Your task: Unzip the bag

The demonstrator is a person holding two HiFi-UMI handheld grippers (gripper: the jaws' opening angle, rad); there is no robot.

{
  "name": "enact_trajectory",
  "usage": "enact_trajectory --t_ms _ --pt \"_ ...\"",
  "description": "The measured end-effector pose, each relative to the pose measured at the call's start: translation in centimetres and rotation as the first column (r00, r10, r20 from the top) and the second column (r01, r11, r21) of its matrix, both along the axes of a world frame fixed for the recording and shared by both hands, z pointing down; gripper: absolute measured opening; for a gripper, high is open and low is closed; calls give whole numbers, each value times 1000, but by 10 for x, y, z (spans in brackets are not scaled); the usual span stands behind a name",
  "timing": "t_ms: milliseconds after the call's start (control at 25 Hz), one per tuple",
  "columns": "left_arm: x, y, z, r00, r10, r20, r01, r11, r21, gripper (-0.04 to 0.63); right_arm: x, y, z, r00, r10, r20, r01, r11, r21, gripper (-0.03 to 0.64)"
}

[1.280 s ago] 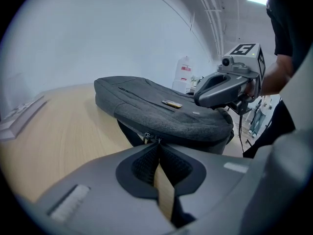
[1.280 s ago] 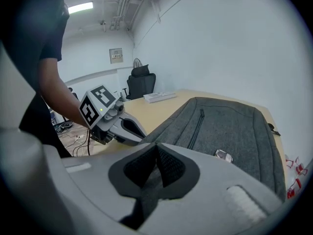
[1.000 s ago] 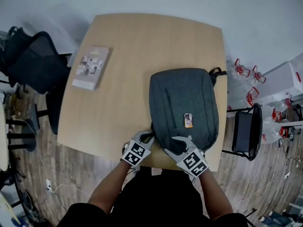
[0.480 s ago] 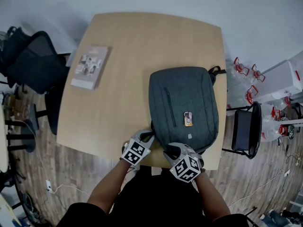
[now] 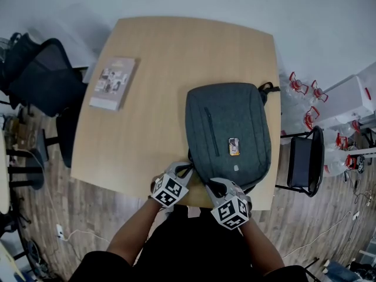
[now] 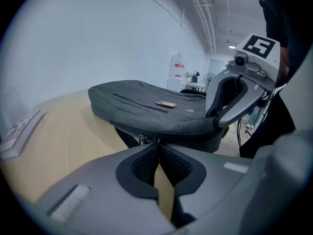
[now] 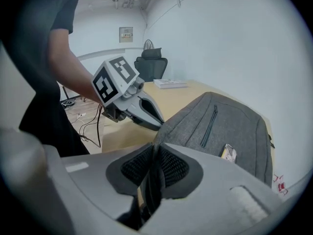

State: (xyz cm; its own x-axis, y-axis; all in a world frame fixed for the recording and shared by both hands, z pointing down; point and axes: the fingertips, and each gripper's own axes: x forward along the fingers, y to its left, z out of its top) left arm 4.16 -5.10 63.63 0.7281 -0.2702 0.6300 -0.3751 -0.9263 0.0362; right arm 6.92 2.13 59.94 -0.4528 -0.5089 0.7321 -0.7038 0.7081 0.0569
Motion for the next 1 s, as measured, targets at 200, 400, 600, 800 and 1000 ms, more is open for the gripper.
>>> enact_trajectory --t_ms 200,400,600,800,1000 --pt "0 12 -5 1000 25 9 -25 1000 15 25 0 -9 -7 998 44 45 -46 999 22 51" --pt "-4 19 -9 1000 22 14 -23 1000 20 25 -8 -24 -10 992 78 95 -80 997 18 48" --pt "-6 25 -10 1000 2 1 -2 1000 7 25 -17 -42 -9 985 105 137 -107 994 5 48" --pt "-13 22 -10 997 -61 -43 60 998 -29 25 -28 -52 -8 979 113 170 -114 993 -3 49" --pt "-14 21 -8 993 -87 -75 83 994 -66 25 -33 -52 -7 975 99 201 -97 995 -18 58"
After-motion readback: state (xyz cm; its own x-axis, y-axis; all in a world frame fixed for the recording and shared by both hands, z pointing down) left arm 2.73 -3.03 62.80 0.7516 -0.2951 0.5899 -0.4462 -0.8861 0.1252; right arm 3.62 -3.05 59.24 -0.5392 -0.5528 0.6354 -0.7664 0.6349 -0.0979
